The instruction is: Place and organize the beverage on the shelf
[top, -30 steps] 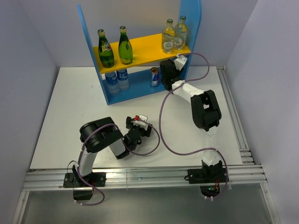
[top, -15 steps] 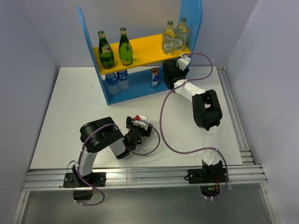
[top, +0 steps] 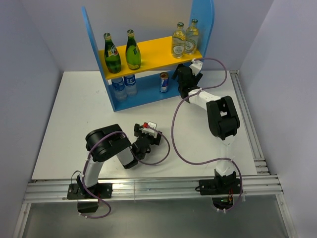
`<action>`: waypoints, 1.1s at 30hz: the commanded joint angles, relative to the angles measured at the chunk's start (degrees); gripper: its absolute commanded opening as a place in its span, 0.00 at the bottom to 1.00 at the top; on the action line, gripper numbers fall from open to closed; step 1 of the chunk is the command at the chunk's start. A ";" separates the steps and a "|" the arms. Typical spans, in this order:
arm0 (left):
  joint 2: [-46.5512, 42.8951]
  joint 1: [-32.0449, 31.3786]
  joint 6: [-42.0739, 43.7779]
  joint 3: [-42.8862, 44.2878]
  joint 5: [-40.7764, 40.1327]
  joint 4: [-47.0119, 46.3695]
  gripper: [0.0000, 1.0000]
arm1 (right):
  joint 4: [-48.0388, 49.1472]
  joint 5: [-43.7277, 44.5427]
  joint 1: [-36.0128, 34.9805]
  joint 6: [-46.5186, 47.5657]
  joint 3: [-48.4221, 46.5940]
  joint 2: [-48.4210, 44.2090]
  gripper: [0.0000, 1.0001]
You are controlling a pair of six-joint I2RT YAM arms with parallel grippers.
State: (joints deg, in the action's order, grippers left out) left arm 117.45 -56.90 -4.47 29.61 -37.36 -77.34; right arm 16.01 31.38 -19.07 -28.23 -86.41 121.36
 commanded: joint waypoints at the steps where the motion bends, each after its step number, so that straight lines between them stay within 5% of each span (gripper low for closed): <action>1: 1.73 -0.40 -1.16 0.54 0.71 -29.27 0.99 | 3.15 -4.65 0.35 3.62 2.99 -3.85 1.00; 15: 2.08 -0.40 -1.24 0.81 -0.16 -29.27 0.99 | 6.77 -6.51 -0.70 4.68 14.95 -14.65 1.00; 20: 0.24 -0.40 0.07 -0.60 -0.87 -29.27 0.99 | 2.99 -7.56 -2.90 3.71 24.53 -28.58 1.00; 25: -14.23 -4.25 9.72 -5.07 -4.29 -29.10 0.99 | -17.40 -5.80 -9.31 5.54 25.33 -51.95 1.00; 29: -38.79 -9.45 13.63 0.08 -10.61 -5.89 0.99 | -26.10 -10.71 -12.83 7.22 24.72 -65.88 1.00; 30: -42.79 -9.80 10.83 2.10 -10.97 12.12 0.99 | -29.34 -11.33 -13.36 7.22 24.28 -68.25 1.00; 33: -54.55 -9.63 5.45 3.89 -10.37 20.72 0.99 | -32.35 -12.39 -13.80 6.96 24.27 -76.08 1.00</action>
State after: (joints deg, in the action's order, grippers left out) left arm 72.51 -66.81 4.32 32.03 -44.34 -64.86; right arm -6.76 20.80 -32.64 -22.48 -62.00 48.23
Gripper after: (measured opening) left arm 0.994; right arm 0.998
